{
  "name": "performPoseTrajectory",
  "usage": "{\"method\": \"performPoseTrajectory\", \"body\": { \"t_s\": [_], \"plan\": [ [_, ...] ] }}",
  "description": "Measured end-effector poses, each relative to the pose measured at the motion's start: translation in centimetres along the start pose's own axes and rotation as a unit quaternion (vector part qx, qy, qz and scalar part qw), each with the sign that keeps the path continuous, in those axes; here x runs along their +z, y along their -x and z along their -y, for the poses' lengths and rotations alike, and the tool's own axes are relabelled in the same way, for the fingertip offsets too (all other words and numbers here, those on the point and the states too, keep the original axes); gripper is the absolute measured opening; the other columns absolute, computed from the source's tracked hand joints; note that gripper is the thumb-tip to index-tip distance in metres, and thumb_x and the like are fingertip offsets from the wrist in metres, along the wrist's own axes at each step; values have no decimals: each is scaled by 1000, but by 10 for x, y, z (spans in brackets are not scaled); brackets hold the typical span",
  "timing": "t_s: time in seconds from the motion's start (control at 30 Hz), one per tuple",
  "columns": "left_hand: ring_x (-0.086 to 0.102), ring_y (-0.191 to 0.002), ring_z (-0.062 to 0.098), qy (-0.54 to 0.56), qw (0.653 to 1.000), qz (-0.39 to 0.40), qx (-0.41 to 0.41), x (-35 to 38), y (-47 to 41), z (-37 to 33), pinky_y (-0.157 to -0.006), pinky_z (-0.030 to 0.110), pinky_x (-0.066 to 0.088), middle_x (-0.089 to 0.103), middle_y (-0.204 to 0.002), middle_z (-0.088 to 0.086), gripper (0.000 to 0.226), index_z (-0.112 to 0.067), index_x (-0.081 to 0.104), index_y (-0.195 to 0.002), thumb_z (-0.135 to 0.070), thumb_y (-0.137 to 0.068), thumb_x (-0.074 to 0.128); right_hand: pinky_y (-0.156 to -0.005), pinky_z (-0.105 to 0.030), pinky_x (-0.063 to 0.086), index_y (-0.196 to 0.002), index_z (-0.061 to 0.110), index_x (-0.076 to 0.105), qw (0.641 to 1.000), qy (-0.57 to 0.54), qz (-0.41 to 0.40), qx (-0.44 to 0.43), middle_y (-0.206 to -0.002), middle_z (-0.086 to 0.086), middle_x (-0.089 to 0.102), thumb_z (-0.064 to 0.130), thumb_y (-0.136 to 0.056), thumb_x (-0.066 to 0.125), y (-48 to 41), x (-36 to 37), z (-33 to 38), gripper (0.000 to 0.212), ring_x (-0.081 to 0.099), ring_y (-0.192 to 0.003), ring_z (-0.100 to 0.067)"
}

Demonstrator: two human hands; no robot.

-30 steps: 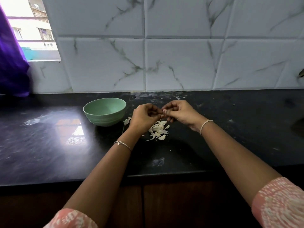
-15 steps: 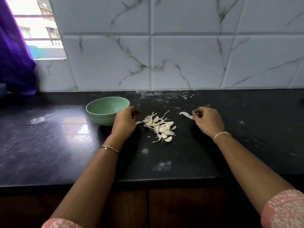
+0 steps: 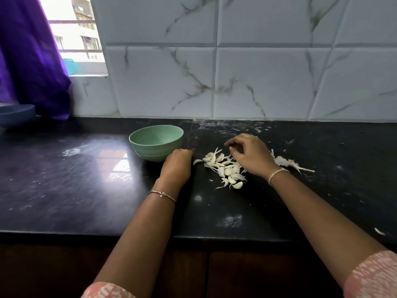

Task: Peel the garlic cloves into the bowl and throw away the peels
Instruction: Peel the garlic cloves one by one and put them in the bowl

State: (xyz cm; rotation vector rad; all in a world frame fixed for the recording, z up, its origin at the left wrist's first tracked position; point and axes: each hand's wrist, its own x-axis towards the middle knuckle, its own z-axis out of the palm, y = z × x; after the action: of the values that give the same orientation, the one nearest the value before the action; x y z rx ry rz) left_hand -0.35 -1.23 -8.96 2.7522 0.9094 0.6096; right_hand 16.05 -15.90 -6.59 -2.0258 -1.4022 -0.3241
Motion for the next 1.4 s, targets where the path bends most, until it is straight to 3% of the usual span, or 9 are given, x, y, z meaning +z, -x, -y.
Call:
{"method": "performPoseTrajectory", "body": {
  "t_s": [0.2,0.33,0.57,0.73,0.83,0.93,1.17,1.23,1.4],
  "plan": [
    [53,-124,33,-70,996,6,55,4,-10,-11,-98,43,48,50,-142,10,33,-16,59,-131,-18,-98,53,-101,-43,44,-117,25,67,992,41,118,-24,-122,3,62,15,-90,59,-27,21,27,30,56,-114,-18],
    [57,-112,31,-133,989,-1,58,7,-13,-15,-87,38,49,61,-119,12,27,-12,66,-118,-10,-97,49,-99,-43,45,-112,30,69,987,71,142,-20,-118,4,63,4,-81,56,-31,21,28,42,57,-111,-18],
    [60,-109,35,-122,991,-22,40,1,-12,-20,-85,41,50,60,-115,15,22,-5,66,-110,-3,-95,50,-91,-31,48,-103,29,73,971,91,209,-66,-113,8,64,-7,-80,52,-26,13,26,47,55,-108,-11],
    [62,-102,34,-70,995,-51,41,0,-8,-20,-83,39,50,61,-110,13,21,-9,68,-107,-3,-90,56,-81,-21,52,-99,21,76,988,0,149,-45,-101,6,70,-3,-79,57,-22,15,19,36,64,-92,-8],
    [65,-100,28,63,993,-98,17,-2,-10,-22,-89,36,51,69,-108,9,28,-14,74,-106,0,-83,64,-72,-22,50,-97,23,75,997,-27,69,-16,-100,7,69,-2,-79,53,-17,1,12,38,61,-81,-7],
    [67,-88,12,222,967,-125,-30,-8,-11,-35,-86,15,48,74,-97,0,28,-14,76,-102,3,-86,61,-66,-21,48,-91,24,75,998,-57,-14,35,-93,9,70,-2,-83,52,-8,-18,-8,35,58,-69,-2],
    [61,-74,-4,347,938,-11,-4,8,-40,-100,-68,-1,45,69,-83,-8,16,-15,76,-97,-5,-84,72,-47,-25,37,-80,25,71,952,-107,-188,216,-69,3,68,0,-88,46,24,-48,-73,37,46,-44,-9],
    [62,-78,0,351,936,9,25,16,-49,-124,-72,1,46,71,-88,-4,17,-12,76,-99,-4,-85,72,-47,-24,34,-80,23,70,941,-96,-205,251,-63,7,62,1,-87,46,32,-53,-84,34,45,-45,-9],
    [64,-107,18,295,937,155,101,31,-70,-165,-99,34,50,71,-113,7,26,-11,69,-117,-8,-96,55,-50,-23,33,-80,23,68,933,-101,-218,268,-61,10,59,3,-86,47,33,-56,-93,30,48,-49,-7]
  ]
}}
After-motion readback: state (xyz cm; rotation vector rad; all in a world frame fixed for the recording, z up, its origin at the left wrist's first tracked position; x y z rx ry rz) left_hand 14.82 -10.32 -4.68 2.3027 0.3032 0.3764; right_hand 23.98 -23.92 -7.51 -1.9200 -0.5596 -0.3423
